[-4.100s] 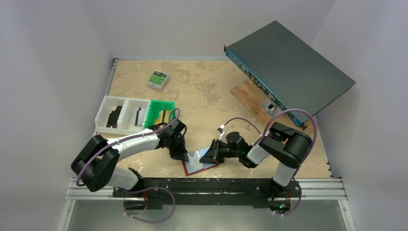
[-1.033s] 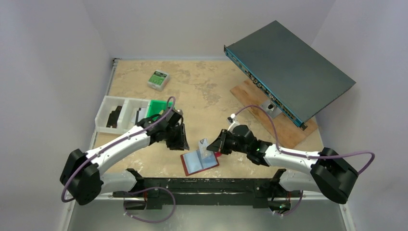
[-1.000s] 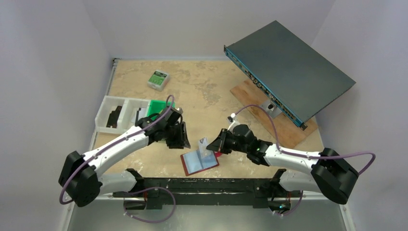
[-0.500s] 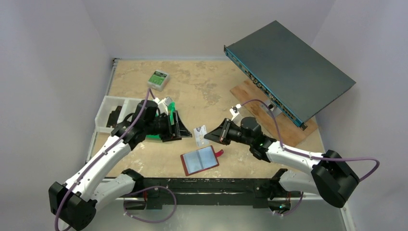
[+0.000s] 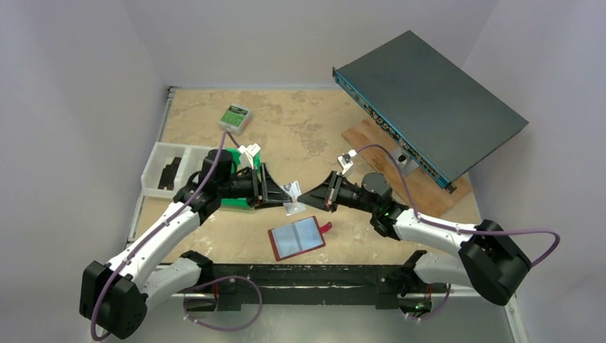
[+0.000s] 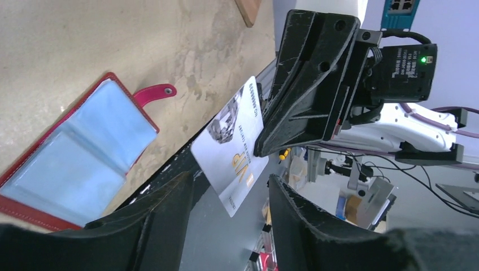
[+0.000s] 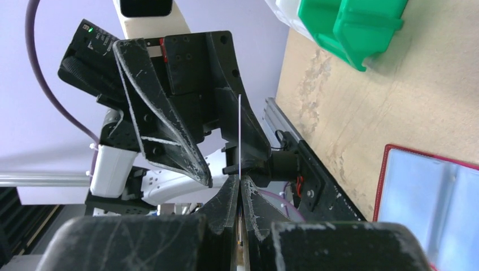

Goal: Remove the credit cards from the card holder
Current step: Place the credit card in the storage box.

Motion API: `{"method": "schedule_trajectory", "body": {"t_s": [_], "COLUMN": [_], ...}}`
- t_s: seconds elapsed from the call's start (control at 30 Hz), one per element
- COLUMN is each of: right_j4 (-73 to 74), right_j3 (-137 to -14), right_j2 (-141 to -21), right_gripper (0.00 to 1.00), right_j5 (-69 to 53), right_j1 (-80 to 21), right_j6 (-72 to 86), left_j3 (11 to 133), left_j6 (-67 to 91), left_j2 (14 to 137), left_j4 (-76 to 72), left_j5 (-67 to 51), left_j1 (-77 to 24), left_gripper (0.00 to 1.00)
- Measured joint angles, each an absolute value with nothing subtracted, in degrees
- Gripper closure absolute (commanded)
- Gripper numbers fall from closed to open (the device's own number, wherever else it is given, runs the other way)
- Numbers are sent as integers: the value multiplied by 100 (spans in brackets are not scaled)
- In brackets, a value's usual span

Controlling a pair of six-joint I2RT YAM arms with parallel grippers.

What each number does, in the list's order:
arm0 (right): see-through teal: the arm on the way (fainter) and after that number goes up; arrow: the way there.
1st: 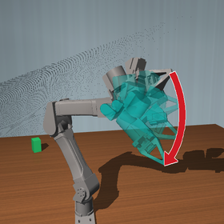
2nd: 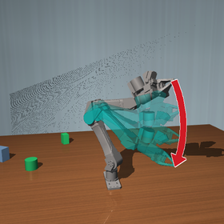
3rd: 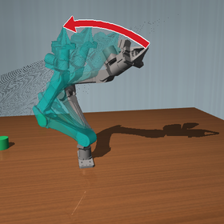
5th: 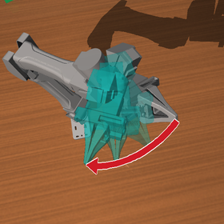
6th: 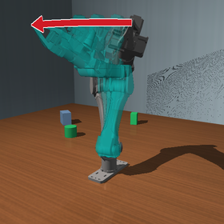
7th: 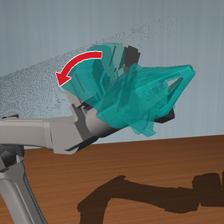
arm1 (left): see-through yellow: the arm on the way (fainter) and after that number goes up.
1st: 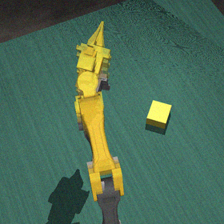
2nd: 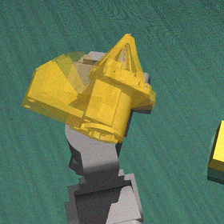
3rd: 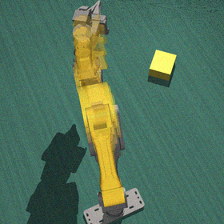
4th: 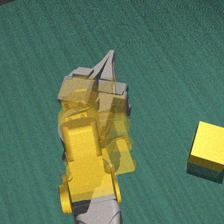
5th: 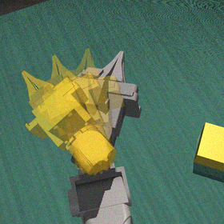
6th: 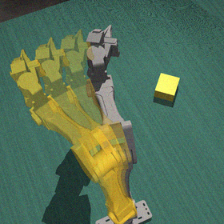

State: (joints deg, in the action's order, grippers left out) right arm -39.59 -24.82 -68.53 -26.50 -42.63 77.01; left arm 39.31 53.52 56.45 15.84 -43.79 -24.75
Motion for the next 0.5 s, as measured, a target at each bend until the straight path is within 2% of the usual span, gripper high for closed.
{"method": "schedule_trajectory", "body": {"t_s": [0.3, 0.5], "right_j4": [-4226, -4235], "right_j3": [-2482, -2484], "right_j2": [-6943, -6945], "right_gripper": [100, 100], "right_j5": [-2827, -2832], "right_j1": [-4263, -4281], "right_j6": [7870, 7867], "left_j3": [3732, 3664], "left_j6": [5865, 6080], "left_j2": [5828, 5935], "left_j4": [725, 401], "left_j5": [-4711, -4803], "left_j1": [-2475, -2475], "left_gripper": [66, 90]}}
